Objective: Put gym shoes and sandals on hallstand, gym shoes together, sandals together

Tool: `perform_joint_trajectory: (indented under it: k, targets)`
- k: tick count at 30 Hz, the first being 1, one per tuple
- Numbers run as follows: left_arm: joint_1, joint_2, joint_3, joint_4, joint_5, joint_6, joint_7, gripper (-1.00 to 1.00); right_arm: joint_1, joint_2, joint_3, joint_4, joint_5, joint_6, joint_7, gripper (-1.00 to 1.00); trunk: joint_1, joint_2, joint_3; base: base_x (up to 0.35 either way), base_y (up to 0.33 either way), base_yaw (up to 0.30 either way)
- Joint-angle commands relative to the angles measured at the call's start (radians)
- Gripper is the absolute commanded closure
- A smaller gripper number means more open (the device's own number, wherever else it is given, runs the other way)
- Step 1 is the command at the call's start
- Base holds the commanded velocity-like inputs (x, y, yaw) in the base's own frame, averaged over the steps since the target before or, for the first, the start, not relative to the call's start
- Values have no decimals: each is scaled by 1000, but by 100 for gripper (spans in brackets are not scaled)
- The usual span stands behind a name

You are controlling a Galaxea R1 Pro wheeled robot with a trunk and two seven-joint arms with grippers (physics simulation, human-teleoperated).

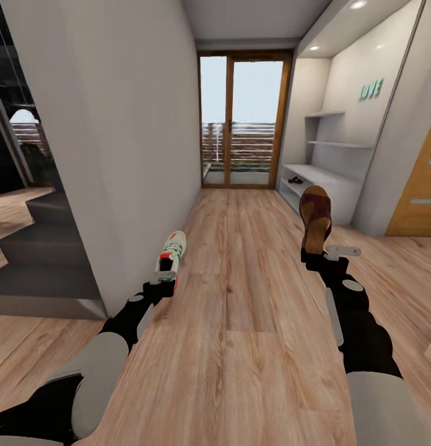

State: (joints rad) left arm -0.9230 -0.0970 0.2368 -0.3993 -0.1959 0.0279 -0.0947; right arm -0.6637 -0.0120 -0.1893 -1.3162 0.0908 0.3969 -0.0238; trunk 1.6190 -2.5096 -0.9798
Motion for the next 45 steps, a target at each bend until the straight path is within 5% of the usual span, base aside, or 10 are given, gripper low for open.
perform_joint_trajectory:
  k: [1, 45]
  targets:
    - [0, -1, 9, -2, -10, 3, -8, 100, -1, 0, 1, -1, 6, 7, -1, 100, 0, 0, -1, 346, 0, 0]
    - [0, -1, 9, -1, -10, 3, -8, 100, -1, 0, 1, -2, 6, 7, -1, 100, 0, 0, -1, 346, 0, 0]
